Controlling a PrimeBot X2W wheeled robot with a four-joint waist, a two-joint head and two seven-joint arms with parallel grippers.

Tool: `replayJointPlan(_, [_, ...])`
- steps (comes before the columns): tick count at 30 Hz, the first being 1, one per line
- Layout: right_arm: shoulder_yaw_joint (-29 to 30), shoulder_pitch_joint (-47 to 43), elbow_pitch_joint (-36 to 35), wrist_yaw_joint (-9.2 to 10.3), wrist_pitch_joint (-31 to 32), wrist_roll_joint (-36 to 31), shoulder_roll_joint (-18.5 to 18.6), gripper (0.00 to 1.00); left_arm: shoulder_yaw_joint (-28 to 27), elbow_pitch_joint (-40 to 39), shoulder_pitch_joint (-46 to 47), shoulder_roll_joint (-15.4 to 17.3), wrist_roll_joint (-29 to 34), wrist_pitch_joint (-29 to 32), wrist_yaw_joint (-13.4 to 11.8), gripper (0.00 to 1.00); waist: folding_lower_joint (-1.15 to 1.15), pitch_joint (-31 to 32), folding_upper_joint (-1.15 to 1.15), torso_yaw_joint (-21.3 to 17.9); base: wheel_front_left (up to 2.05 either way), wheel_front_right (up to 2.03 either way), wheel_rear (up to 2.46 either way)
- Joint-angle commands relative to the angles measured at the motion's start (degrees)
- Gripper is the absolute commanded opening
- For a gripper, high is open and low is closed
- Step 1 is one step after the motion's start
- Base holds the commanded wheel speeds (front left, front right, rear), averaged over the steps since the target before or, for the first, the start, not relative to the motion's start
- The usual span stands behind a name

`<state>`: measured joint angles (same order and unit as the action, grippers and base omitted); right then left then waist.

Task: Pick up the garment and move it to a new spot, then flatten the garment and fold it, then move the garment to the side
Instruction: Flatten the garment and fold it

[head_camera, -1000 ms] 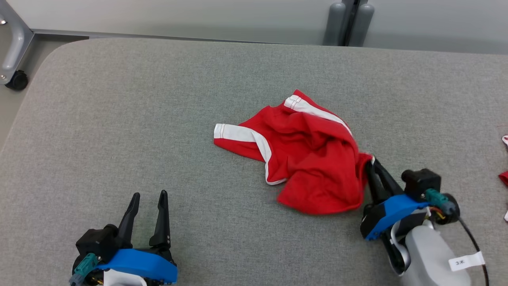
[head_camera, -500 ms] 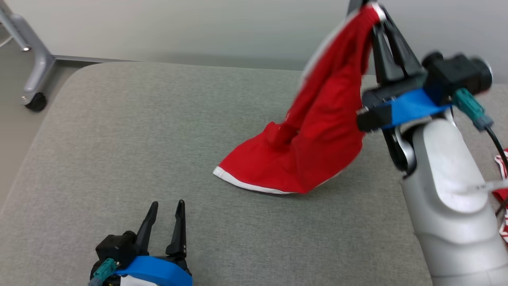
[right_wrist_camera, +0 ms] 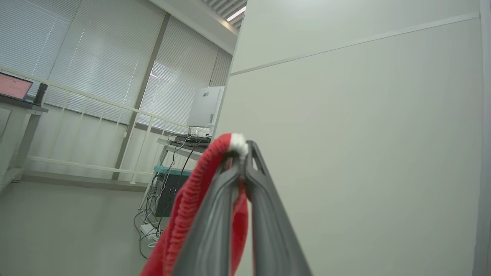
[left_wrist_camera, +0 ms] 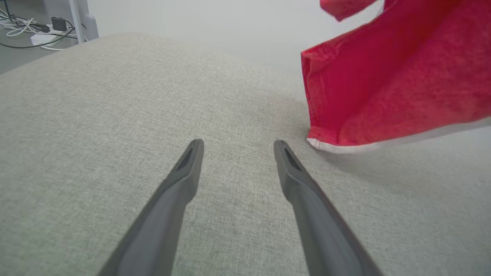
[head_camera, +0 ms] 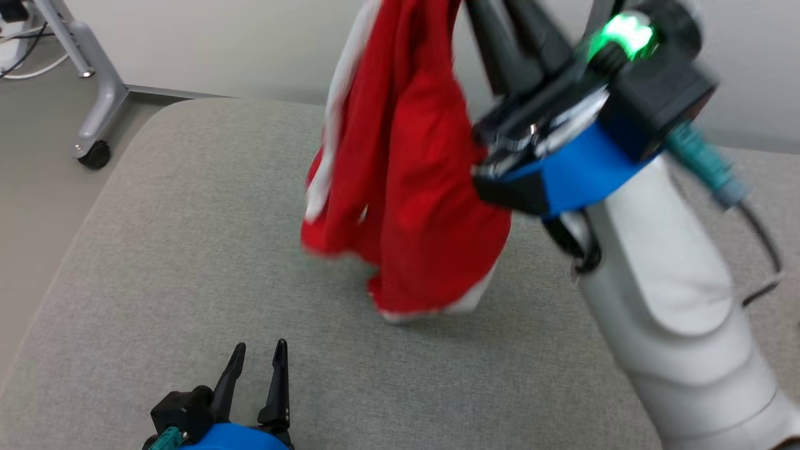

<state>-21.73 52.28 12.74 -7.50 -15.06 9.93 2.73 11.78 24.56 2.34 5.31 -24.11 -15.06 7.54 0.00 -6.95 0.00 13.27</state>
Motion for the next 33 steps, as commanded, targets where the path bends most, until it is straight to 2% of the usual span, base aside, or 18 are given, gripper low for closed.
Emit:
replayJointPlan(1, [-0.53, -4.06, 0.12, 0.02, -0.13, -1.30, 0.58, 0.00, -0.55, -0.08, -0.19, 0.13, 0.35, -0.13, -0.09, 1.00, 0.00, -0.07, 0.00, -0.75, 0.00, 0.00, 0.00])
replayJointPlan(3, [-0.43, -8.90, 0.16, 0.02, -0.14, -1.28, 1.75, 0.00, -0.83, -0.17, -0.27, -0.01, 0.39, -0.13, -0.09, 1.00, 0.00, -0.25, 0.00, -1.74, 0.00, 0.00, 0.00])
replayJointPlan(9, [0.51, -26.97, 3.48, 0.01, -0.14, -1.68, 8.32, 0.00, -1.01, -0.78, 0.80, 0.11, 0.63, -0.14, -0.09, 1.00, 0.00, -0.82, 0.00, -4.58, 0.00, 0.00, 0.00])
replayJointPlan(10, [1.28, -29.45, 4.09, 0.02, -0.16, -1.67, 8.93, 0.19, -1.17, -0.80, 0.85, 0.22, 0.71, -0.13, -0.09, 1.00, 0.00, -0.81, 0.00, -5.01, 0.00, 0.00, 0.00])
replayJointPlan(11, [2.16, -31.79, 4.86, 0.01, -0.15, -1.47, 9.45, 0.43, -1.25, -0.92, 1.00, 0.35, 0.80, -0.14, -0.09, 1.00, 0.00, -0.83, 0.00, -5.45, 0.00, 0.00, 0.00])
replayJointPlan(12, [2.97, -33.98, 5.88, 0.01, -0.15, -1.70, 10.02, 1.00, -1.32, -0.96, 1.10, 0.42, 0.86, -0.13, -0.09, 1.00, 0.00, -0.79, 0.00, -5.82, 0.00, 0.00, 0.00])
replayJointPlan(17, [8.28, -40.53, 10.38, 0.02, -0.15, -2.58, 11.15, 1.00, -2.20, -0.85, 1.04, 0.72, 1.12, -0.13, -0.09, 1.00, 0.00, -0.23, 0.00, -7.53, 0.00, 0.00, 0.00])
replayJointPlan(21, [14.10, -42.84, 12.13, 0.02, -0.15, -4.32, 10.58, 1.00, -3.10, -0.98, 0.55, 0.88, 1.67, -0.13, -0.09, 1.00, 0.00, 0.44, 0.00, -8.55, 0.00, 0.00, 0.00])
replayJointPlan(28, [24.91, -42.69, 8.09, 0.01, -0.15, -8.57, 4.07, 1.00, -5.64, -1.20, 0.83, 0.38, 3.59, -0.13, -0.09, 1.00, 0.00, 0.91, 0.00, -9.75, 0.00, 0.00, 0.00])
replayJointPlan(33, [28.38, -41.13, 3.72, 0.01, -0.15, -7.54, 0.53, 1.00, -6.54, -1.59, 1.74, -0.18, 4.64, -0.14, -0.09, 1.00, 0.00, 1.27, 0.00, -10.23, 0.00, 0.00, 0.00])
